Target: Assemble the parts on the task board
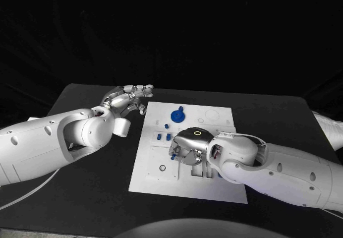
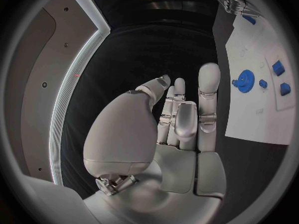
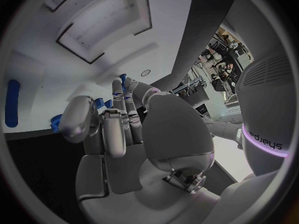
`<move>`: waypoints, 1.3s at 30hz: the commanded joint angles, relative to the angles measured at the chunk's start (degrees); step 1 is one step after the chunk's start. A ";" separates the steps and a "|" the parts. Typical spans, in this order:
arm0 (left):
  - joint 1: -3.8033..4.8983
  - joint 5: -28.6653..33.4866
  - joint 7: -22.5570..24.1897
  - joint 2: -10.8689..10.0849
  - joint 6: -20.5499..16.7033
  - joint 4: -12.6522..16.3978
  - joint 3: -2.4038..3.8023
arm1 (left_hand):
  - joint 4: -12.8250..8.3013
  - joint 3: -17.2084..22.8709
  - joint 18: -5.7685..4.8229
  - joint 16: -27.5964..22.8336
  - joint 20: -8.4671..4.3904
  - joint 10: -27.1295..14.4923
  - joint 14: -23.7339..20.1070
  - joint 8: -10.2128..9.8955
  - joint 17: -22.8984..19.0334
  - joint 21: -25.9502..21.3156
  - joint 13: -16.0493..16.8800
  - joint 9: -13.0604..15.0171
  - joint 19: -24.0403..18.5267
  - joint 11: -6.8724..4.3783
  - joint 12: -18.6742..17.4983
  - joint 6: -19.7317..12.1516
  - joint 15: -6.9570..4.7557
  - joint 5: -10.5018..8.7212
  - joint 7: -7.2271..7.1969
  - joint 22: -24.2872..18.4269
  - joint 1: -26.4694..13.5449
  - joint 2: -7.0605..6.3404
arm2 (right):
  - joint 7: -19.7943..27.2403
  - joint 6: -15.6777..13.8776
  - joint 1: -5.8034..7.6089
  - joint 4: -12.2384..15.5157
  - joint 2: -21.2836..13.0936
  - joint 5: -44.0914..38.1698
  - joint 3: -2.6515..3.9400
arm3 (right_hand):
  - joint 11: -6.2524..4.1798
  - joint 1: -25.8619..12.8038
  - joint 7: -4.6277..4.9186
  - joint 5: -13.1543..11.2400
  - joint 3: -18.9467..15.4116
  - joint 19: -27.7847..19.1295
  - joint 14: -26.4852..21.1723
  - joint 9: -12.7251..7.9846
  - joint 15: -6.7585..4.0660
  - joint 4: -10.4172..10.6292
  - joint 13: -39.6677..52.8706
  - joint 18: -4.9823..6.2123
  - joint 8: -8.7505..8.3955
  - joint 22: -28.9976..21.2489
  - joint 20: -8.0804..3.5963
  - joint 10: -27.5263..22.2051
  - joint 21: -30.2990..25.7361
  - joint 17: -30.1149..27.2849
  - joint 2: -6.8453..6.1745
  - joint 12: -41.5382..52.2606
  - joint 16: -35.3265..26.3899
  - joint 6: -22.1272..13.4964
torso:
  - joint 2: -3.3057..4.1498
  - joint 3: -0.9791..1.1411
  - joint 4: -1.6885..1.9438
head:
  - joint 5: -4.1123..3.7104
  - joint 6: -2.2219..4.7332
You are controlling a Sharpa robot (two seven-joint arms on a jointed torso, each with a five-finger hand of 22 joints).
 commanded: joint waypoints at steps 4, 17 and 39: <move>0.02 -0.23 0.11 -0.03 1.06 0.21 0.03 | -0.09 -0.16 0.65 0.17 0.07 -0.71 0.05 0.05 -0.09 -0.23 0.12 -0.04 0.29 0.07 0.51 -0.39 0.17 0.18 -0.14 -0.14 0.11 0.52 | -1.64 2.40 -0.10 -0.21 0.57 -2.16 -0.19 | -0.02 0.03 0.03 0.13 0.29 0.09 4.11 0.04 -0.05 0.06 0.08 0.57 0.21 -0.12 -0.20 0.17 -0.25 5.10 -0.45 0.04 0.06 0.49 | 0.02 -0.01 0.06 | -0.02 -0.14; 0.02 -0.23 0.03 -0.07 1.08 0.26 0.03 | -0.09 -0.17 0.64 0.17 0.07 -0.76 0.04 0.06 -0.10 -0.16 0.12 -0.04 0.30 0.08 0.53 -0.40 0.17 0.18 -0.14 -0.09 0.11 0.52 | -2.20 3.31 -0.11 -0.25 1.36 -2.82 -0.40 | -0.02 -0.19 0.01 -0.06 0.19 0.05 4.09 0.02 -0.03 0.13 0.08 0.57 0.18 -0.21 -0.14 0.16 -0.31 5.01 -0.71 0.04 0.01 0.50 | 0.00 0.00 -0.03 | 0.08 -0.22; 0.02 -0.23 -0.18 -0.16 1.25 0.22 0.03 | -0.13 -0.20 0.65 0.17 0.09 -0.99 0.03 0.08 -0.12 -0.25 0.16 -0.04 0.28 0.11 0.63 -0.44 0.19 0.18 -0.14 -0.15 0.11 0.52 | -3.51 -4.89 -0.11 0.74 0.05 -4.34 -0.56 | 1.66 -2.33 0.74 0.07 -4.12 -1.86 3.20 -2.15 1.35 2.24 -0.07 1.55 -0.03 -5.86 1.20 -10.00 -4.37 1.47 -4.70 0.78 -2.37 -5.45 | -0.04 0.04 0.02 | -0.22 0.00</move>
